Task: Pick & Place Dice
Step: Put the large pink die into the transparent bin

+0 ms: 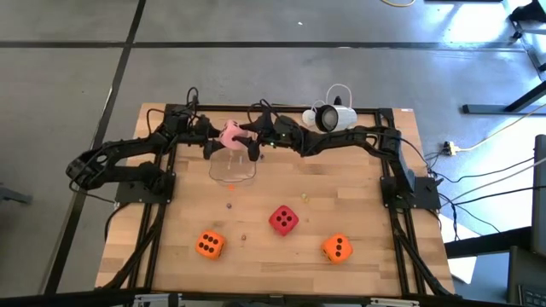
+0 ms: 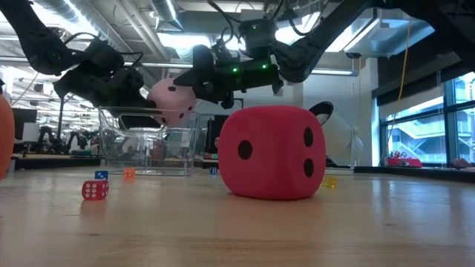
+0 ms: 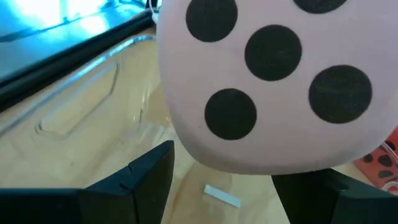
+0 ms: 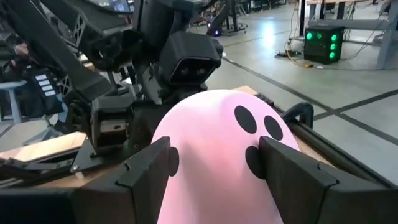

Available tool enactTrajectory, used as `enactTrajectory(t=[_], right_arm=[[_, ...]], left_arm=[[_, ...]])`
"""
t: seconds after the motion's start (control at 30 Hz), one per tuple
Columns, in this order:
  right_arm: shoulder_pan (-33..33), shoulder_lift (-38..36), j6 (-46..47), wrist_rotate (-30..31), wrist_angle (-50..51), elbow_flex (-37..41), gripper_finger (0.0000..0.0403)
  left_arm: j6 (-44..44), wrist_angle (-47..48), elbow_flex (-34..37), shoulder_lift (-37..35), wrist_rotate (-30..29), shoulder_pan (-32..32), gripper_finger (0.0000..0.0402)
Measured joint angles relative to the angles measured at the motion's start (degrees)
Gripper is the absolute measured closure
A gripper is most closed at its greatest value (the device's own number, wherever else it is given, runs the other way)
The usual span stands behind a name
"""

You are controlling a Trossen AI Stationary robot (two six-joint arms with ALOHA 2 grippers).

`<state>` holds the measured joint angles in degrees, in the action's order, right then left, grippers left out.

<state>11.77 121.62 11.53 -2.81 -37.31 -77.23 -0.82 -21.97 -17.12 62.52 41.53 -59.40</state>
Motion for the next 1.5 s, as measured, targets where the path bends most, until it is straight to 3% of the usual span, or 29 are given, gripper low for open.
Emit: enactTrajectory(t=[1.5], right_arm=[[-0.02, -4.98, -6.54, -2.53, 10.74, 0.04, 0.016]], left_arm=[[-1.22, 5.55, -0.22, -0.15, 0.3, 0.02, 0.0149]])
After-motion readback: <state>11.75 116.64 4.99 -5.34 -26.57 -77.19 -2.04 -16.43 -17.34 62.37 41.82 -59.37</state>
